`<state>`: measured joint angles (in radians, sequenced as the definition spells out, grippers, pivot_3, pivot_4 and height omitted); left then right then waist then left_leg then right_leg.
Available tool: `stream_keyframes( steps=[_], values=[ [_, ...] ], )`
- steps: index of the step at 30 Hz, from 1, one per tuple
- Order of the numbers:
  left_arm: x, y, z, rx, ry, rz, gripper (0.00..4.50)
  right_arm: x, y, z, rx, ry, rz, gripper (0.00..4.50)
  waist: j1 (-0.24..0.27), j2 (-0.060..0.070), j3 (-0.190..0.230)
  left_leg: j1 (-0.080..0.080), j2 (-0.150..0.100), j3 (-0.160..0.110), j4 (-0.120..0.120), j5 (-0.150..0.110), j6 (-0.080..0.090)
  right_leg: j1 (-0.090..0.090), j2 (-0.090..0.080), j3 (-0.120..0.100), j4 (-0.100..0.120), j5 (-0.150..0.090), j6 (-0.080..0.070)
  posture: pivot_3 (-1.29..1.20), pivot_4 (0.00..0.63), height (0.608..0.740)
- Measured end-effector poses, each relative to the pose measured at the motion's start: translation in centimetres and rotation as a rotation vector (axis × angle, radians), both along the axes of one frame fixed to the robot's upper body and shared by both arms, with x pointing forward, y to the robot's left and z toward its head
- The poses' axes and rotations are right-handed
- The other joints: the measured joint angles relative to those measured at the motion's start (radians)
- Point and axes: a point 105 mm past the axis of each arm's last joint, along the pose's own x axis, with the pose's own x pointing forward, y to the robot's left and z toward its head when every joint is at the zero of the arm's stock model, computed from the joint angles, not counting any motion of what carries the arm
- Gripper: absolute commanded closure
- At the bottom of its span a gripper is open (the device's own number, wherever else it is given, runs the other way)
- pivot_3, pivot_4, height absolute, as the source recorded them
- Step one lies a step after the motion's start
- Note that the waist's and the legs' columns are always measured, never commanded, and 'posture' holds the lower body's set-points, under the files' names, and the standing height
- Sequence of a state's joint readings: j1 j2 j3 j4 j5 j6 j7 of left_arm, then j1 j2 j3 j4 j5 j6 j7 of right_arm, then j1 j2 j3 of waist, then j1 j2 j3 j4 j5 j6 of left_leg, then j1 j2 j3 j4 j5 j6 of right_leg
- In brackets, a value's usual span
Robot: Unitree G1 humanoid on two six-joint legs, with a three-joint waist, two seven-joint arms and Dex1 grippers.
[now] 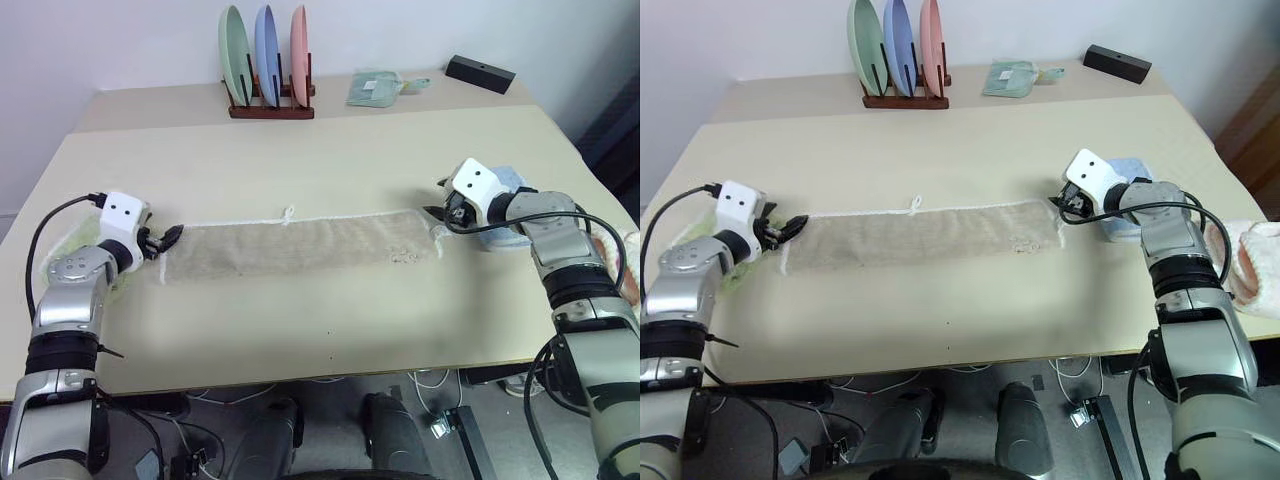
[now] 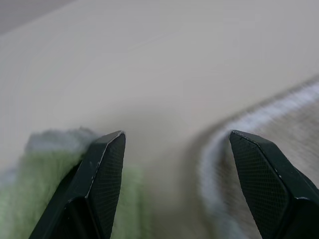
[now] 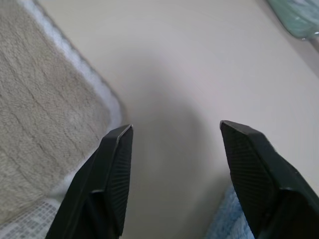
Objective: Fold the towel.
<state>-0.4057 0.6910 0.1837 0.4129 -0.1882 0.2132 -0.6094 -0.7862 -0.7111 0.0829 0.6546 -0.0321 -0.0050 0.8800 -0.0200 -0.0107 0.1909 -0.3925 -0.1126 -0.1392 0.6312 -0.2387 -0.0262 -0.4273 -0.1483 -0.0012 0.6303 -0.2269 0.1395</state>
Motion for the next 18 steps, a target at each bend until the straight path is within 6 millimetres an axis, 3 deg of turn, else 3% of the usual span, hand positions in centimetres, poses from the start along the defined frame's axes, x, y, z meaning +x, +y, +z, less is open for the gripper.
stream_keyframes(
  steps=[2, 5, 7, 11, 15, 18],
  values=[
    [-0.6, -0.3, 0.0, -0.024, -0.009, -0.016, 1.08, -1.3, -0.2, 0.2, 0.072, 0.035, 0.009, 0.05, 0.003, 0.000, 0.000, -0.001, 0.000, -0.001, 0.000, -0.001, 0.002, 0.000, 0.000, 0.000, 0.000, 0.000, 0.000, 0.00, 0.150, 0.740],
    [-1.5, -1.0, 1.4, -0.065, -0.061, -0.052, 1.08, -3.6, 0.7, 0.9, 0.226, 0.094, 0.032, 0.05, 0.005, 0.000, 0.000, -0.001, 0.000, -0.001, 0.001, -0.003, 0.005, 0.000, 0.000, 0.000, 0.000, 0.000, 0.000, 0.00, 0.150, 0.740],
    [-2.7, -2.6, 2.5, -0.045, -0.105, -0.128, 1.08, -6.0, 1.4, 1.0, 0.355, 0.163, 0.034, 0.05, 0.008, 0.000, 0.000, 0.000, 0.000, -0.001, 0.000, -0.003, 0.005, 0.000, 0.000, 0.000, 0.000, 0.000, 0.000, 0.00, 0.150, 0.740],
    [-5.1, -7.0, 2.7, -0.004, -0.103, -0.296, 1.08, -9.8, 2.2, -0.7, 0.612, 0.349, -0.048, 0.05, 0.012, 0.000, -0.001, 0.000, 0.000, -0.001, 0.001, -0.003, 0.006, 0.001, -0.001, 0.001, -0.001, 0.000, 0.000, 0.00, 0.150, 0.740],
    [-7.3, -13.1, 1.5, -0.028, -0.061, -0.500, 1.08, -12.2, 3.4, -3.4, 0.800, 0.515, -0.166, 0.05, 0.015, 0.000, -0.001, 0.000, 0.001, 0.000, 0.002, -0.003, 0.006, 0.002, 0.000, 0.001, 0.000, 0.000, 0.000, 0.00, 0.150, 0.740],
    [-8.7, -17.0, 1.1, -0.055, -0.054, -0.634, 1.08, -12.9, 4.6, -4.5, 0.881, 0.588, -0.234, 0.05, 0.011, 0.000, -0.001, 0.000, 0.001, 0.000, 0.002, -0.003, 0.006, 0.002, 0.000, 0.001, 0.000, 0.000, -0.001, 0.00, 0.150, 0.740]
  ],
)
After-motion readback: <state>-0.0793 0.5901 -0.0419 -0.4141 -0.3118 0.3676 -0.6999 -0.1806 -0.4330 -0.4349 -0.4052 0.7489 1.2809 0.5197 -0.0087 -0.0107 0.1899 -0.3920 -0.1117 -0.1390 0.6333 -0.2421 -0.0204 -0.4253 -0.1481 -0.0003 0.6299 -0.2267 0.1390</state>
